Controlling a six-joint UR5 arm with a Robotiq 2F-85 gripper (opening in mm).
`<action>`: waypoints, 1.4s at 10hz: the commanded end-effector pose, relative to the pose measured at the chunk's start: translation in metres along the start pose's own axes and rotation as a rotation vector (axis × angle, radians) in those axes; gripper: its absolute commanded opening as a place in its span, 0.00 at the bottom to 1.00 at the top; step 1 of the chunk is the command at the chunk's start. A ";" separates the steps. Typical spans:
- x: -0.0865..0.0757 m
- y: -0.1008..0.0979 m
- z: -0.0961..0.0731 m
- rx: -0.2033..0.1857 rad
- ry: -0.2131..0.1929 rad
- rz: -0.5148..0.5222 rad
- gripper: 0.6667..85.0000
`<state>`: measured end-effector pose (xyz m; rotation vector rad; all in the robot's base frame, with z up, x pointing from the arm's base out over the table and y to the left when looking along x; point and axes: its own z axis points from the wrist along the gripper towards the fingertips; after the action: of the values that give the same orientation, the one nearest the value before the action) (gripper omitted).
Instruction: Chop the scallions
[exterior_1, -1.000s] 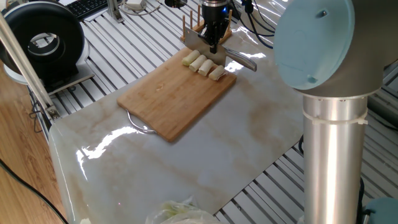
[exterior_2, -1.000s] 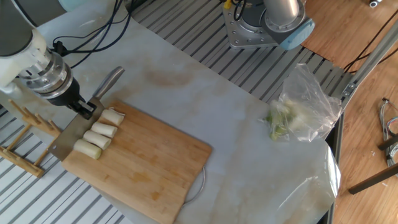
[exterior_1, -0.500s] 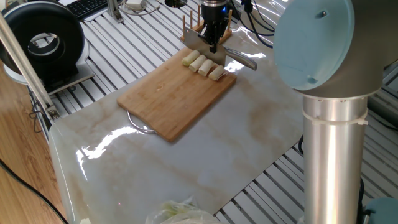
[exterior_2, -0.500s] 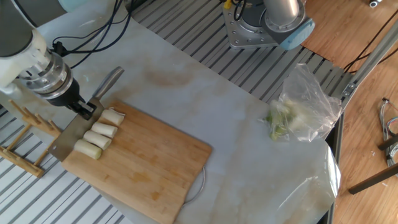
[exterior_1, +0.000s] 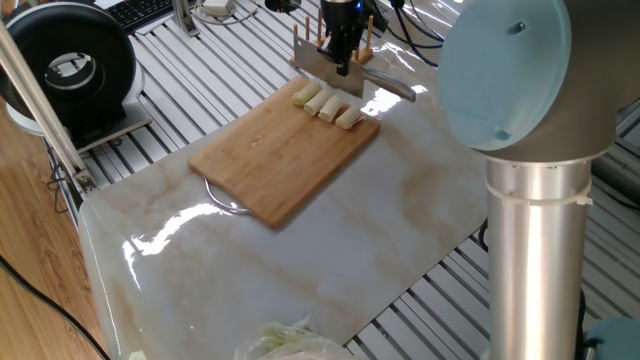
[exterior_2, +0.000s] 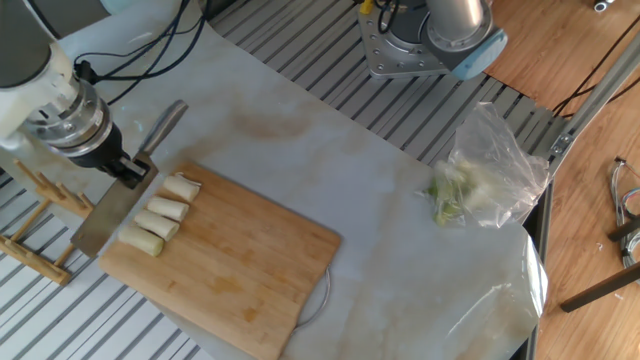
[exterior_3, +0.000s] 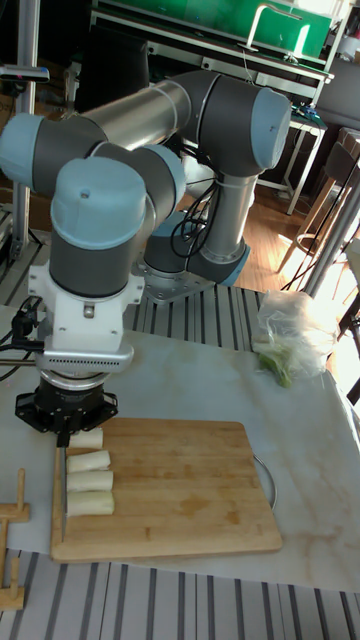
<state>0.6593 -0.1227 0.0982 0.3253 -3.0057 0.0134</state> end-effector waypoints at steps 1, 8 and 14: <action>0.008 0.027 -0.028 -0.031 0.016 -0.009 0.00; -0.011 0.066 -0.040 -0.074 -0.037 0.020 0.00; -0.024 0.082 -0.071 -0.047 -0.119 0.140 0.01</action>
<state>0.6680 -0.0463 0.1539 0.1934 -3.0898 -0.0448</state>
